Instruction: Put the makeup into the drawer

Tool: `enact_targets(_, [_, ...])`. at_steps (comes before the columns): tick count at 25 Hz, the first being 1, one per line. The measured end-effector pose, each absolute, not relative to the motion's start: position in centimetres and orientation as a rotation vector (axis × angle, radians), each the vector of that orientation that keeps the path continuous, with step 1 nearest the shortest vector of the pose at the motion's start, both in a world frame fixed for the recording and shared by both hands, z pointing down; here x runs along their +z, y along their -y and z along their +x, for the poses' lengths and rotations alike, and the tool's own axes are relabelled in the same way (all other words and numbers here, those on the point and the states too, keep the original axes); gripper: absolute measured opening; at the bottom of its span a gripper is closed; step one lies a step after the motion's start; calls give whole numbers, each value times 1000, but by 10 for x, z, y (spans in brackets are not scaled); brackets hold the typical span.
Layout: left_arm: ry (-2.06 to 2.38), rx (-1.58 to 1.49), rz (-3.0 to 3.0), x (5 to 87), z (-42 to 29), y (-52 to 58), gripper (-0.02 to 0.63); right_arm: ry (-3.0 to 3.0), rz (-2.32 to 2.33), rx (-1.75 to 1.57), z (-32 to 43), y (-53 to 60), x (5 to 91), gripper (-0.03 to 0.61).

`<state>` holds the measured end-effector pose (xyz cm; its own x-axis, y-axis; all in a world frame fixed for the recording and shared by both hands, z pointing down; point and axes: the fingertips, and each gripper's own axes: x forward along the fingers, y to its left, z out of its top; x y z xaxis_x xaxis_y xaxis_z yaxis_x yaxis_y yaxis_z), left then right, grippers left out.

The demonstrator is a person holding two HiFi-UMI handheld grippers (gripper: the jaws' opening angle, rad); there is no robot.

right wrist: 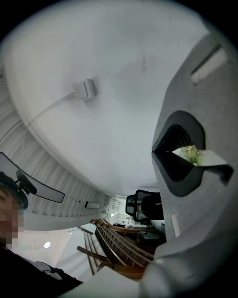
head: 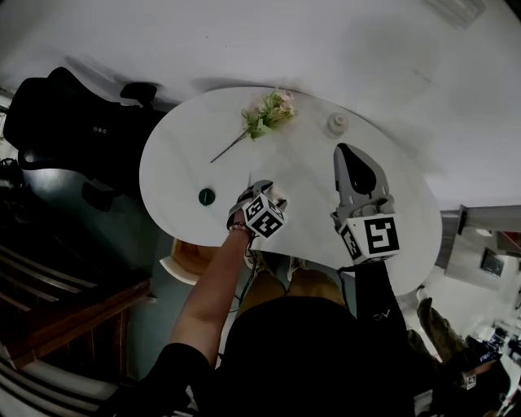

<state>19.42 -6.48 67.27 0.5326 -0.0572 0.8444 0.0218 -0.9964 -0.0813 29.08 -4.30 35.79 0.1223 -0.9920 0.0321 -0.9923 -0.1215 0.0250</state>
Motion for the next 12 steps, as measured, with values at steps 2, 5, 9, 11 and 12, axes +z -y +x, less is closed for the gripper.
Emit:
enact_targets(2, [-52, -1488, -2669, 677, 195, 66, 249, 2052, 2327, 14, 292, 41, 359, 5])
enact_targets(5, [-112, -1498, -2694, 682, 194, 66, 232, 2049, 2337, 25, 294, 39, 361, 5])
enact_targets(9, [-102, -1529, -2684, 683, 194, 64, 178, 2063, 2317, 16, 292, 40, 361, 5])
enact_targets(11, [-104, -1532, -2711, 677, 195, 65, 161, 2070, 2321, 16, 291, 41, 361, 4])
enact_targets(12, [-114, -1517, -2730, 671, 196, 67, 155, 2072, 2326, 18, 291, 41, 361, 5])
